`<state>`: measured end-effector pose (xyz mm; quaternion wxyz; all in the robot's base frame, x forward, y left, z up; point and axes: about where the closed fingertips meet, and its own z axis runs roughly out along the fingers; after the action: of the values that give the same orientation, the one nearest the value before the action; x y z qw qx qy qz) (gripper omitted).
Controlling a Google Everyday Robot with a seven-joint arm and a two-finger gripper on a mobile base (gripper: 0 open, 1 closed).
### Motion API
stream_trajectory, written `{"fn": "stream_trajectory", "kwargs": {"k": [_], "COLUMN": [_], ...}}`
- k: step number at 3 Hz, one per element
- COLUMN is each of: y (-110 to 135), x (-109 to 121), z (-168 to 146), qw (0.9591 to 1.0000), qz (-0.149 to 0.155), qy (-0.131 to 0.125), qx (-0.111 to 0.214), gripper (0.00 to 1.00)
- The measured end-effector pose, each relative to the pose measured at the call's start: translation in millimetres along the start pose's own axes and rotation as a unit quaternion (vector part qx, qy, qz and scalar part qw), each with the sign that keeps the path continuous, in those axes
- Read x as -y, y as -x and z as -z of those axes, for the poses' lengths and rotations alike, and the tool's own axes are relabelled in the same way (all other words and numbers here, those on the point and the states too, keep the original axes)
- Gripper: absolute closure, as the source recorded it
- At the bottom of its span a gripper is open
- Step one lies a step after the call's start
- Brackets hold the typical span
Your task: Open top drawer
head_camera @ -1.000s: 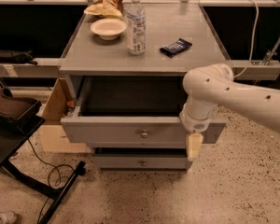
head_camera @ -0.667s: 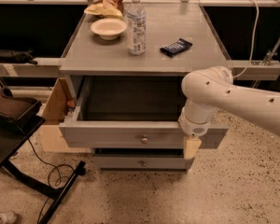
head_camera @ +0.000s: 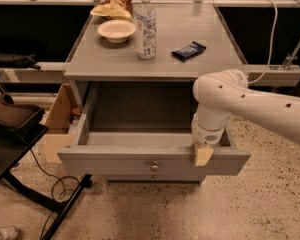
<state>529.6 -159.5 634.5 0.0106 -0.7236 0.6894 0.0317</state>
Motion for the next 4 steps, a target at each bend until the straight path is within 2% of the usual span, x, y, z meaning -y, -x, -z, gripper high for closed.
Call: {"fn": "stream_trajectory", "kwargs": {"k": [1, 2, 4], "y": [0.4, 0.4, 2.4], "x": [-12.0, -12.1, -37.1], "z": [-0.6, -0.6, -5.5], "qw": [0.9999, 0.9999, 0.9990], "qz": [0.004, 0.004, 0.023], "qy": [0.013, 0.013, 0.037], "qx": [0.001, 0.001, 0.013], "gripper": [1.00, 1.00, 1.00]}}
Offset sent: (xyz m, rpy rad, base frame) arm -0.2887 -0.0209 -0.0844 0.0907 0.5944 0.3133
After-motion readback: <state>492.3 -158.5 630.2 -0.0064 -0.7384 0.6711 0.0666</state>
